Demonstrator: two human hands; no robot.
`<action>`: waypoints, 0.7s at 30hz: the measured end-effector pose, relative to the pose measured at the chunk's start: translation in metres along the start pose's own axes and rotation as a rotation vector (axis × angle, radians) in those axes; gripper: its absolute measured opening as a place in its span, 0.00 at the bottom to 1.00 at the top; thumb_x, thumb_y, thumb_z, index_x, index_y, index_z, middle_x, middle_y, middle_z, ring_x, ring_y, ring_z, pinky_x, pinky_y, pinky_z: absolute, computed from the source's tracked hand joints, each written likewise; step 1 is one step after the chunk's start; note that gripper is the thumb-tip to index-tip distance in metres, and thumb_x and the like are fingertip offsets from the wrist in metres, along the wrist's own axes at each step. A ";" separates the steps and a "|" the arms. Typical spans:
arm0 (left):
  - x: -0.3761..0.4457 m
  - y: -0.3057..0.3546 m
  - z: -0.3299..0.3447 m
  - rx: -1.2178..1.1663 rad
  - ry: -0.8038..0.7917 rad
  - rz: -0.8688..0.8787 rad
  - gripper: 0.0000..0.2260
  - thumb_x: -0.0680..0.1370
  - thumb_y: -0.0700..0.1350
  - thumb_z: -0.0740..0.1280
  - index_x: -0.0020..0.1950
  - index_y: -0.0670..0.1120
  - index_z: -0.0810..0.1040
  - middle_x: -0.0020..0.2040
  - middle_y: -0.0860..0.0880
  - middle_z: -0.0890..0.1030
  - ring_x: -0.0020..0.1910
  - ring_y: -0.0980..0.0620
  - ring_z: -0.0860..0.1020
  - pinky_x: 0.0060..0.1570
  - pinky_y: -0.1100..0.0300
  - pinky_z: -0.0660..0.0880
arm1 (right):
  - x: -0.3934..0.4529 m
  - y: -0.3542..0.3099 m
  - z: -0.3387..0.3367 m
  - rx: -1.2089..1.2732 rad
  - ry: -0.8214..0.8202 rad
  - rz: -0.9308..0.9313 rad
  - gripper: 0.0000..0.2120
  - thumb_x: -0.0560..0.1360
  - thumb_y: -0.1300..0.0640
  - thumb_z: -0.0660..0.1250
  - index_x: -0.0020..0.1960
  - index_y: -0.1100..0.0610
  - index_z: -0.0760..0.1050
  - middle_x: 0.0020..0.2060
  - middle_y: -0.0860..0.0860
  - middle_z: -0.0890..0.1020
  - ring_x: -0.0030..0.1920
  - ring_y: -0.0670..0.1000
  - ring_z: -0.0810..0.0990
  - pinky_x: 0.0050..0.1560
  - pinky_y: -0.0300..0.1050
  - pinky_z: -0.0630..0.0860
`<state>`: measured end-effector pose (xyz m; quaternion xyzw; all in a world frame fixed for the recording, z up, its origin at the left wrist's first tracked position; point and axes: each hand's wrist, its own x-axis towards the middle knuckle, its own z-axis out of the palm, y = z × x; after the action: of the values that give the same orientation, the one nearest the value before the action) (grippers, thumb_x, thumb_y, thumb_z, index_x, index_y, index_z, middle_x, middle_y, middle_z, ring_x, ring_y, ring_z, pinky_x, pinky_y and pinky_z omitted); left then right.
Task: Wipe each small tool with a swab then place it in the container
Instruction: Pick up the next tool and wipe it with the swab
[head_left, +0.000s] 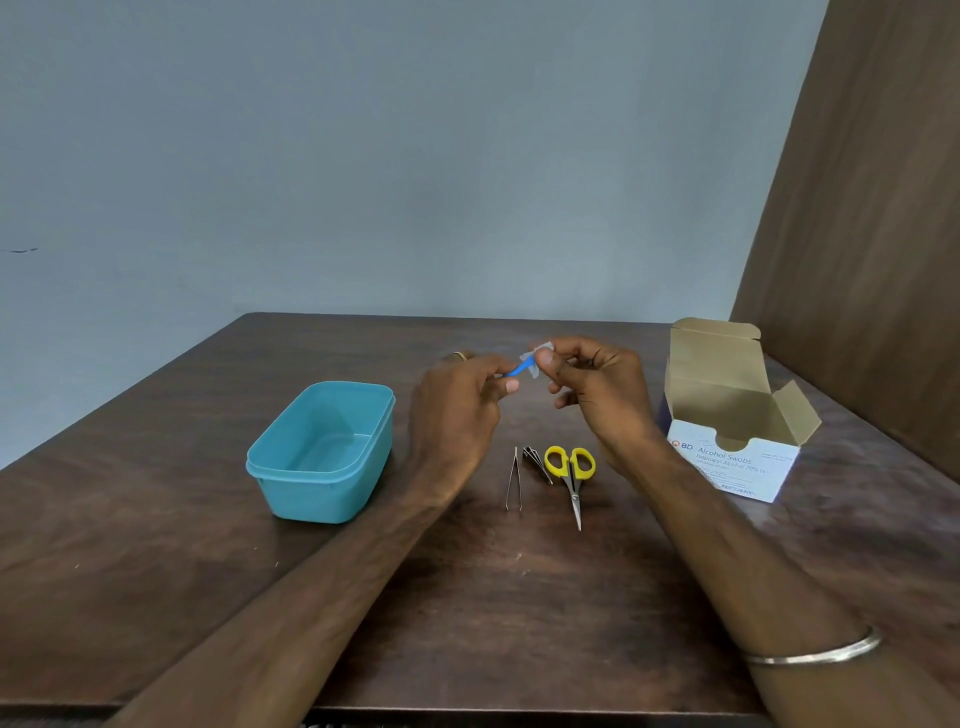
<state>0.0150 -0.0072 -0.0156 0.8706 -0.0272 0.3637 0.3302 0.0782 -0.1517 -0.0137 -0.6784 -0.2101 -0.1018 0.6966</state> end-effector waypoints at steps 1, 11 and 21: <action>0.000 0.000 -0.001 0.027 0.003 0.009 0.08 0.77 0.47 0.69 0.54 0.49 0.84 0.43 0.49 0.84 0.42 0.51 0.78 0.39 0.57 0.69 | 0.001 0.000 -0.001 -0.027 0.005 -0.013 0.07 0.75 0.60 0.72 0.43 0.50 0.84 0.39 0.48 0.85 0.31 0.44 0.76 0.31 0.40 0.75; -0.002 0.002 0.003 -0.158 -0.088 -0.135 0.08 0.74 0.46 0.74 0.53 0.49 0.84 0.42 0.53 0.85 0.38 0.58 0.80 0.41 0.62 0.75 | -0.002 0.004 0.005 0.120 0.014 0.083 0.04 0.76 0.60 0.71 0.47 0.56 0.85 0.41 0.50 0.85 0.32 0.46 0.75 0.33 0.45 0.76; -0.001 0.001 0.003 -0.178 -0.047 -0.150 0.07 0.77 0.43 0.70 0.54 0.47 0.84 0.44 0.50 0.86 0.40 0.53 0.83 0.46 0.53 0.79 | 0.000 0.005 0.002 0.155 0.091 0.142 0.02 0.74 0.59 0.74 0.47 0.54 0.85 0.34 0.47 0.82 0.31 0.46 0.75 0.33 0.45 0.75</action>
<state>0.0158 -0.0104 -0.0173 0.8458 -0.0018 0.3134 0.4317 0.0802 -0.1496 -0.0185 -0.6301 -0.1369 -0.0665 0.7614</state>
